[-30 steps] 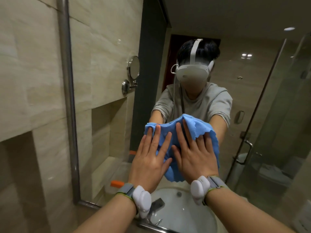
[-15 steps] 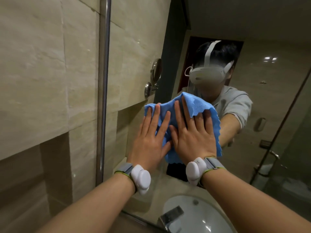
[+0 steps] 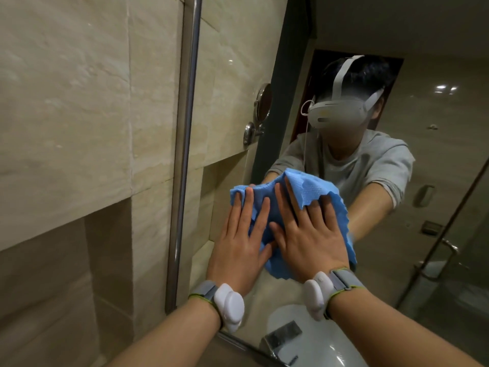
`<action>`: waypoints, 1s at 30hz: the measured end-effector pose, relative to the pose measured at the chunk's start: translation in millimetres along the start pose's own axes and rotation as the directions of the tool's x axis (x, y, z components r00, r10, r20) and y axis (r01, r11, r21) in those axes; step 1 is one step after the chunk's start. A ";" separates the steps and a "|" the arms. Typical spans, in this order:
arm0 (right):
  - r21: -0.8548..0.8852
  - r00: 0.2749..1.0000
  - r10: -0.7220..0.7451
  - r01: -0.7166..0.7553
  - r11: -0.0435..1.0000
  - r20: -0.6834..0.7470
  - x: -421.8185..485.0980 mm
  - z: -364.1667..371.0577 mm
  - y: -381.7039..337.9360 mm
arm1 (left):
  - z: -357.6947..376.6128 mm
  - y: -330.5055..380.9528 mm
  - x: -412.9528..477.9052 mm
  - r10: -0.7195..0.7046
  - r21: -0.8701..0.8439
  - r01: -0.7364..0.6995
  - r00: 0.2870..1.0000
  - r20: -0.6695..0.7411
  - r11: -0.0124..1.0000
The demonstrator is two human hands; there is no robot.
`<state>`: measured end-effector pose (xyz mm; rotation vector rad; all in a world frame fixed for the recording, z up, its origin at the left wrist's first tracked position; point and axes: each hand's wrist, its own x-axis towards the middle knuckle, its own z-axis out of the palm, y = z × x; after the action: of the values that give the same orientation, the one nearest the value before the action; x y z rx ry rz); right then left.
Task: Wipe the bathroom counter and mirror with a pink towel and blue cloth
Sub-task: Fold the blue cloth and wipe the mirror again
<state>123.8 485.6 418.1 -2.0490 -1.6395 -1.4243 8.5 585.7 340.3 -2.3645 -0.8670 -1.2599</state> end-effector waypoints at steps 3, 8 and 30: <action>0.013 0.999 -0.015 0.015 1.000 0.029 -8.1 6.5 -15.3 | 7.7 -4.9 -18.3 -0.036 -0.048 0.036 0.999 -0.001 0.998; 0.032 0.998 -0.058 0.057 0.998 0.023 -1.4 17.5 -35.0 | 18.9 -28.0 -27.9 -0.071 -0.081 0.071 0.997 0.002 0.994; 0.042 0.958 -0.286 0.285 0.958 0.015 22.5 50.9 -114.8 | 29.6 -82.6 -69.3 -0.247 -0.090 0.257 0.963 0.103 0.962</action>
<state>56.9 577.3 359.8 -1.8694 -2.0227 -1.4427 -55.7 639.6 266.3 -2.4685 -1.1921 -1.3273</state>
